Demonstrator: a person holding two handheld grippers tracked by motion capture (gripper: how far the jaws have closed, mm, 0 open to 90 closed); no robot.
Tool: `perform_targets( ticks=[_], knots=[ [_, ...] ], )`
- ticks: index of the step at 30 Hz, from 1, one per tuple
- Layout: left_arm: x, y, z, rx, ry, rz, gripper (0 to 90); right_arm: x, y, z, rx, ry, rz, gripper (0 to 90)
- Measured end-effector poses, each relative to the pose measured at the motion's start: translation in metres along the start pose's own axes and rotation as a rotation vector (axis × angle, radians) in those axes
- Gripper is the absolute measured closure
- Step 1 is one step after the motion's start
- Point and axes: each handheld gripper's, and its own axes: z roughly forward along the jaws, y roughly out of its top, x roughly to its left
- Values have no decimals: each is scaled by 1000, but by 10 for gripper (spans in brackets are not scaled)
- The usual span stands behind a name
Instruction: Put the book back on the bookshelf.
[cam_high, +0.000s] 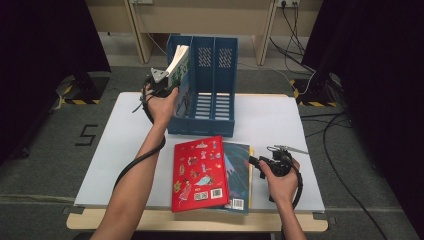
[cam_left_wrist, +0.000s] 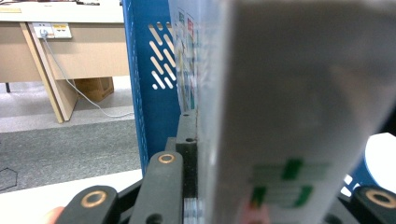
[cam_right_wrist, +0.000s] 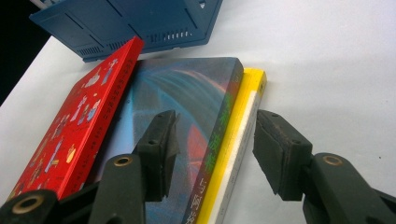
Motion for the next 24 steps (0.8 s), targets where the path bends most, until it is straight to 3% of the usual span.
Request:
perform_targets(
  ticks=[7, 13, 21, 24],
  knots=[
    [1, 8, 7, -23, 12, -2, 739, 0, 1, -2, 0, 1, 11, 500],
    [0, 13, 18, -53, 10, 22, 739, -1, 1, -3, -7, -2, 10, 500],
    [0, -1, 36, -78, 14, 2, 736, -2, 2, -4, -9, -1, 10, 501],
    [-3, -2, 38, -80, 17, 19, 734, -3, 2, -4, -10, -2, 12, 501]
  ],
)
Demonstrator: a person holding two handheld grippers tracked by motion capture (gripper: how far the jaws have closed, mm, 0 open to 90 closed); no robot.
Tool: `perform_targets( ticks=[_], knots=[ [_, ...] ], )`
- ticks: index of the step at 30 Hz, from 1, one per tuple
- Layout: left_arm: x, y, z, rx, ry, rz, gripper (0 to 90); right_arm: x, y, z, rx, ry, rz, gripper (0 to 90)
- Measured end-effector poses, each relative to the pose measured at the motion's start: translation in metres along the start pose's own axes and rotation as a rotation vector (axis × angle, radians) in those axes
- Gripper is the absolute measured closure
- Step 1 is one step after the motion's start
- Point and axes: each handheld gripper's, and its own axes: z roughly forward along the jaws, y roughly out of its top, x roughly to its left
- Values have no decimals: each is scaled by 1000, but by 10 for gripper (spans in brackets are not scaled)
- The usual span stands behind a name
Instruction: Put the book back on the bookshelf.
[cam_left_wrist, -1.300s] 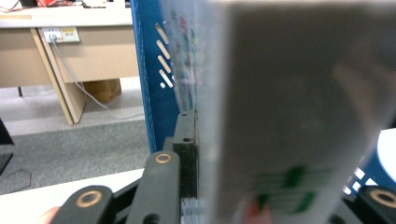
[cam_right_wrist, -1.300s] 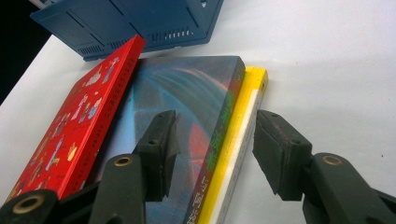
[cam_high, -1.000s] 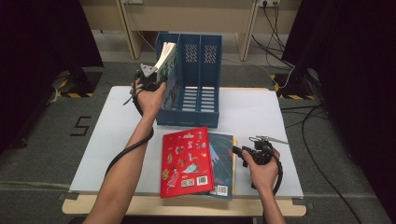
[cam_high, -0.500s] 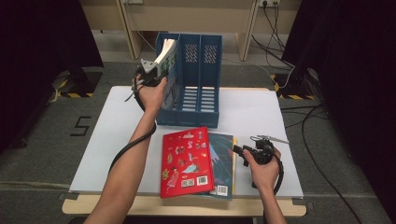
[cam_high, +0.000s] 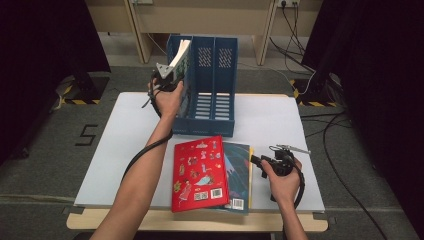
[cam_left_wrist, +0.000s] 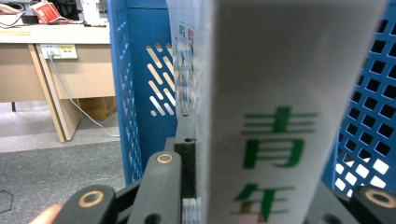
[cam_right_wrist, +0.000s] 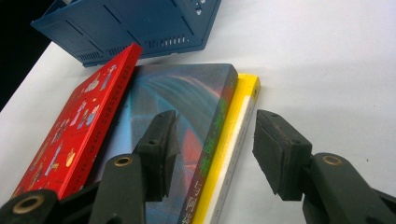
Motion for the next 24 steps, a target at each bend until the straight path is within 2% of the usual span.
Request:
perform_targets(
  ticks=[5, 7, 8, 15, 19, 24],
  knots=[
    [-5, 0, 2, 11, -16, 27, 728, 1, -1, 0, 4, 2, 2, 500],
    [-9, 2, 1, 28, -28, 54, 717, 2, -1, 0, 6, 2, 4, 500],
    [-10, 3, 0, 36, -35, 48, 703, 2, -1, 0, 6, 2, 4, 500],
    [-12, 9, -18, 46, -64, 84, 641, 1, -1, 0, 4, 0, 0, 500],
    [-13, 6, -28, 53, -54, 94, 653, 1, -1, 0, 0, -2, -6, 500],
    [-13, 9, -27, 70, -23, 94, 710, 2, -1, -1, 1, -2, -7, 500]
  ],
)
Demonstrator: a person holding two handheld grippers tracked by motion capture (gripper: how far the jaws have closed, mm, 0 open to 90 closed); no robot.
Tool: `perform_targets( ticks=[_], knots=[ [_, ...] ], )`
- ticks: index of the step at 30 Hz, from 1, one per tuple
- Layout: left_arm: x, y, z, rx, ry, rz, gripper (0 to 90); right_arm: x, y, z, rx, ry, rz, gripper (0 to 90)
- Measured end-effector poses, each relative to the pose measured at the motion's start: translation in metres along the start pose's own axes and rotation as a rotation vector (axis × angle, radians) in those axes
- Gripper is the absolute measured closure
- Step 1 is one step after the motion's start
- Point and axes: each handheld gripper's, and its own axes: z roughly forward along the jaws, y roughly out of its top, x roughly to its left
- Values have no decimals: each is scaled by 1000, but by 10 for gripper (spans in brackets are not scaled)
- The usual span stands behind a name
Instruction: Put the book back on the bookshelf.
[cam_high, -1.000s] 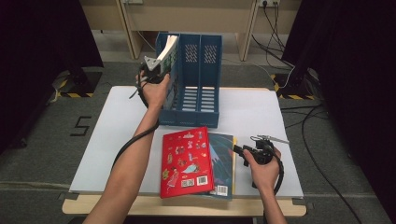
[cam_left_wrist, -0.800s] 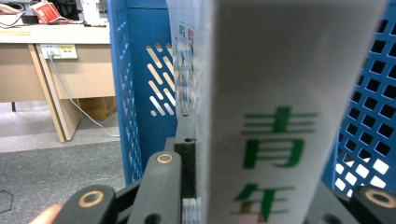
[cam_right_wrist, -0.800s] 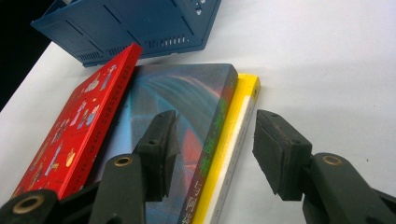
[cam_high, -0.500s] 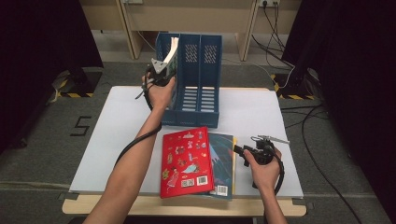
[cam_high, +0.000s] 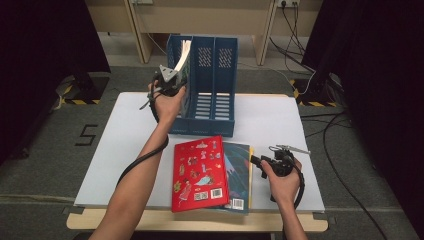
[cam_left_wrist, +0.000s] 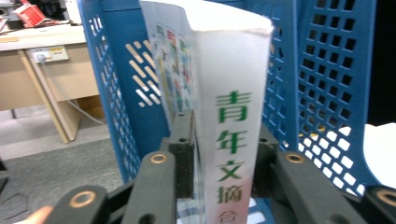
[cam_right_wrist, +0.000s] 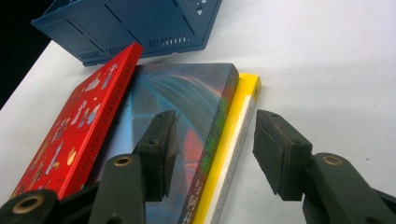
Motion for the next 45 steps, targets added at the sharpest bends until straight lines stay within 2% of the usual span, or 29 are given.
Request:
perform_targets(
  ticks=[4, 8, 14, 25, 30, 33, 39, 45],
  knots=[
    [-2, 1, 4, -5, 9, -8, 722, 0, 0, 0, 3, 1, 3, 500],
    [-5, 3, 8, -10, 21, 11, 721, 1, 0, 1, 8, 1, 14, 500],
    [-4, 7, 14, -1, 32, 32, 720, 0, 0, 0, 1, 1, -2, 499],
    [-5, 6, 22, -2, 26, 18, 712, 0, 1, 0, 2, -14, -9, 505],
    [-4, 6, 21, 2, 21, 9, 712, 2, 3, -1, -21, -41, -61, 470],
    [-5, 6, 21, 2, 24, 13, 704, 4, 3, -1, -32, -50, -65, 444],
    [-4, 6, 17, 6, -1, 0, 616, 2, 2, -1, -26, -41, -29, 461],
    [-1, 4, 13, 4, -18, -25, 487, 2, 0, -1, -18, -30, -26, 489]
  ],
)
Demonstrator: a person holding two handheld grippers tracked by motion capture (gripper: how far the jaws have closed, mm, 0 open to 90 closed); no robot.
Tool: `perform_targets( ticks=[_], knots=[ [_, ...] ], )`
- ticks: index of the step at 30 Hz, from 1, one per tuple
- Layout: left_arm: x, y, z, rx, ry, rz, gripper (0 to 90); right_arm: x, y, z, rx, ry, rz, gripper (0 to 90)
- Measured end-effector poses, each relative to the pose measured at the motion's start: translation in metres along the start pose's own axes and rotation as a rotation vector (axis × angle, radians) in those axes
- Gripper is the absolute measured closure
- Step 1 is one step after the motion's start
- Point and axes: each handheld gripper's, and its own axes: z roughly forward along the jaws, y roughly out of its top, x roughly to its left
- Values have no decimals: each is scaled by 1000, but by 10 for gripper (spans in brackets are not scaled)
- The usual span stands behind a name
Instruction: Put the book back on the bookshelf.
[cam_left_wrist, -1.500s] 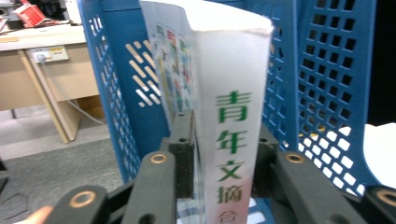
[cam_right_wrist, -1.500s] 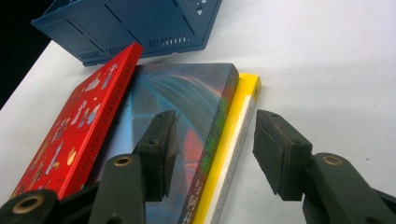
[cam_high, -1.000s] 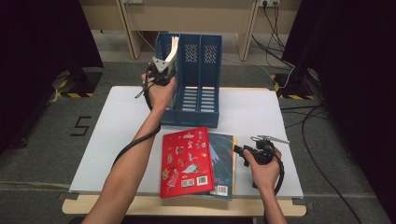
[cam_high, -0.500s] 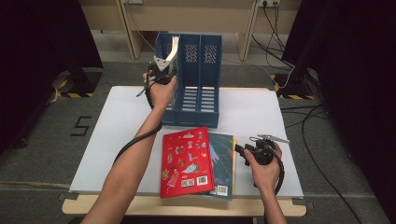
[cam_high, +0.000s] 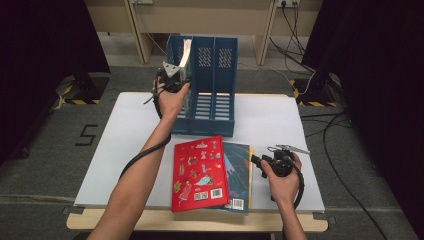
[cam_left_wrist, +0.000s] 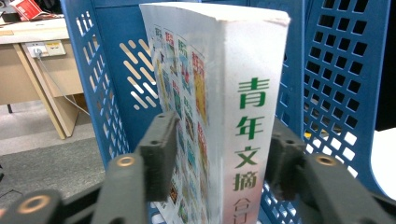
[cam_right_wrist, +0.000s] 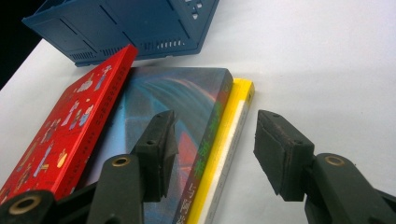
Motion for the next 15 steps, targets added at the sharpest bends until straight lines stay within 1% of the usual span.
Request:
perform_targets(
  ticks=[1, 3, 6, 9, 10, 12, 15],
  knots=[
    [0, 0, -1, -1, -3, 5, 472, 0, 0, 0, -2, 2, -8, 488],
    [0, 0, -4, -3, -6, 12, 456, 0, 0, 1, -4, 4, -7, 488],
    [0, 1, -8, -3, -15, 9, 432, 1, -1, 1, -3, 7, -8, 491],
    [0, 0, -13, -4, -12, 11, 425, 2, -1, 2, 0, 9, -12, 493],
    [1, 0, -15, -3, -17, 6, 424, 2, -1, 2, 3, 9, -7, 494],
    [2, 0, -18, -7, -19, -21, 420, 3, -1, 2, 4, 10, -7, 495],
    [2, -1, -23, -7, -18, -20, 419, 4, -2, 3, 3, 8, -8, 497]
  ],
)
